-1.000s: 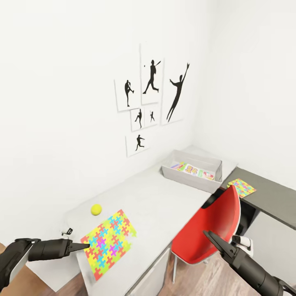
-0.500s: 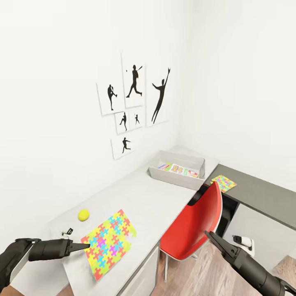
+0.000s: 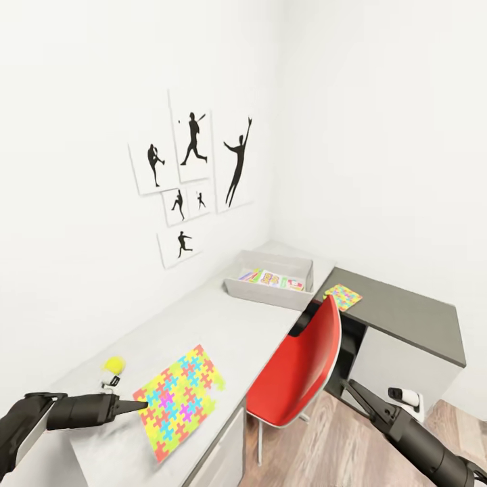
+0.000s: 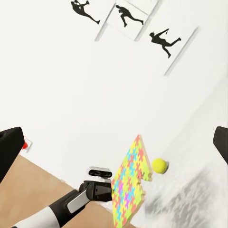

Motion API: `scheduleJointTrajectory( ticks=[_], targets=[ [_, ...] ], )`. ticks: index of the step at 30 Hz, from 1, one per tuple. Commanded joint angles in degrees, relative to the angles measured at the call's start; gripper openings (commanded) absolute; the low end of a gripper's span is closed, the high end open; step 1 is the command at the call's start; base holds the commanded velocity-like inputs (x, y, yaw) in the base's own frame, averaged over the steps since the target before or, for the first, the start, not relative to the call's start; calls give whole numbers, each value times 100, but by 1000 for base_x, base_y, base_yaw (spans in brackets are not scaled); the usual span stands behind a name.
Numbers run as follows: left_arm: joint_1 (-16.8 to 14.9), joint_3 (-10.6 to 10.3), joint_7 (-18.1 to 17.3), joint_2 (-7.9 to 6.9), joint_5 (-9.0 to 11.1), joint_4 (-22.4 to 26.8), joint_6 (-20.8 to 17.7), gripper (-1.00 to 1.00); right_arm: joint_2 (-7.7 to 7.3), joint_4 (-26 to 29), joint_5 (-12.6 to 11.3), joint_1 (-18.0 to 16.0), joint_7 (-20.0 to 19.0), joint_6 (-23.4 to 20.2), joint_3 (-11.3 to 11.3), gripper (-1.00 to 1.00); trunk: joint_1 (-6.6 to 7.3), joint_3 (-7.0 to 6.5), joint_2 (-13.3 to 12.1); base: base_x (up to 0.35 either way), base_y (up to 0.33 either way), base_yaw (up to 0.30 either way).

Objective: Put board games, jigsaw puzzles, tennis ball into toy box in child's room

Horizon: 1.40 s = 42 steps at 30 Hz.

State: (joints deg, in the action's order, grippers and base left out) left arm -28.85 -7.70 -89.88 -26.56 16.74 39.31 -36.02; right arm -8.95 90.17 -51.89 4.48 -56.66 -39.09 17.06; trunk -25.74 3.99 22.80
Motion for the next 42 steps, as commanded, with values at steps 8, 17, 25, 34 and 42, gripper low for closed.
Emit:
scheduleJointTrajectory(
  ticks=[8,17,25,34,42],
  targets=[
    [-6,-5,-12,15,35,-2,-31,-100,-2,-25,-32,0,14,-38,2,100,-4,-39,12,0,-45,-221],
    [-6,139,-12,29,31,-2,-28,-100,1,-26,-30,0,31,-38,0,100,-4,-86,12,0,-282,-192],
    [-6,140,-12,43,29,-2,-41,-100,20,-26,-20,0,59,-6,-1,100,-4,-90,12,0,-336,-20],
    [-6,170,-12,45,31,-2,-37,-100,17,-26,-23,-8,69,-21,-1,100,-4,-90,12,141,-274,-1],
    [-6,215,-12,37,23,-2,-33,-100,15,-9,-14,-9,76,-28,-1,100,-4,-90,12,301,-102,3]
  ],
)
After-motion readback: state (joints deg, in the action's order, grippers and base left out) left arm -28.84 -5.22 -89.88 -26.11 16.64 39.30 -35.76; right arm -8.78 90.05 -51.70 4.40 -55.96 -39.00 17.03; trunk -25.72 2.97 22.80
